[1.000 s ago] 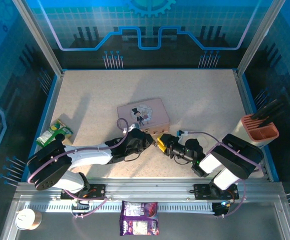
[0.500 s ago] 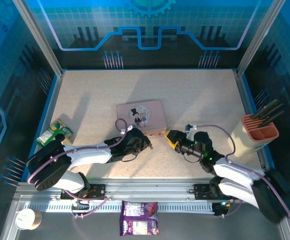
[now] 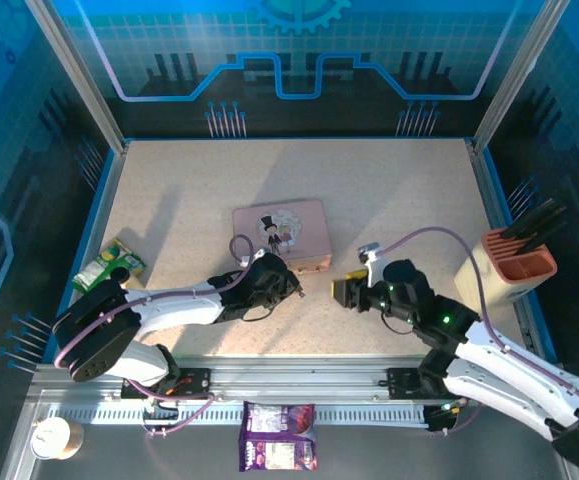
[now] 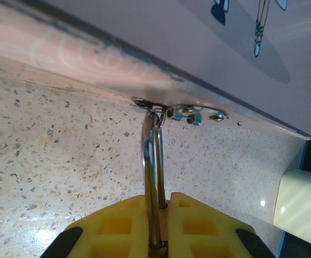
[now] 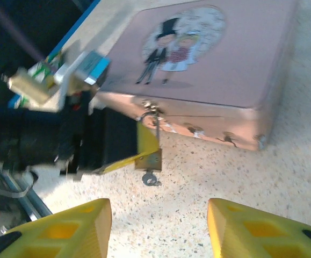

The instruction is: Unlock a padlock with a key

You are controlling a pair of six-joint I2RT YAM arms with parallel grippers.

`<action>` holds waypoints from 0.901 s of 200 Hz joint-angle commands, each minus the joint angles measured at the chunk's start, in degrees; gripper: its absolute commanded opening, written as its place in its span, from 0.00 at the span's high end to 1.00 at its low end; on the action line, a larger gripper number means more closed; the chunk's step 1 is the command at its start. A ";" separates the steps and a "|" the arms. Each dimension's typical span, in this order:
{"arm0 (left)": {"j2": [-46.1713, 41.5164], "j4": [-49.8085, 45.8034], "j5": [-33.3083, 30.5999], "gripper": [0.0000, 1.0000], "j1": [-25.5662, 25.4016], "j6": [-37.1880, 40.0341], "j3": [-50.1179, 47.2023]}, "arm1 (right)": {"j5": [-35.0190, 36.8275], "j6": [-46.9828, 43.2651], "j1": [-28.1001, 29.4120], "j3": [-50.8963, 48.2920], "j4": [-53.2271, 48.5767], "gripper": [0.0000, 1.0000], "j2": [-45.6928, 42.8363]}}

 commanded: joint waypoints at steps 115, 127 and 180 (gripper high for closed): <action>-1.57 1.78 2.96 1.00 -1.01 0.37 3.96 | 27.23 -26.02 22.56 -11.23 40.20 0.58 25.66; -1.52 1.71 2.93 1.00 -1.18 0.35 4.00 | 27.44 -26.18 22.58 -10.91 42.03 0.59 28.16; -2.36 0.66 2.64 1.00 -1.56 0.16 4.04 | 31.01 -27.50 22.65 -10.51 48.67 0.64 36.96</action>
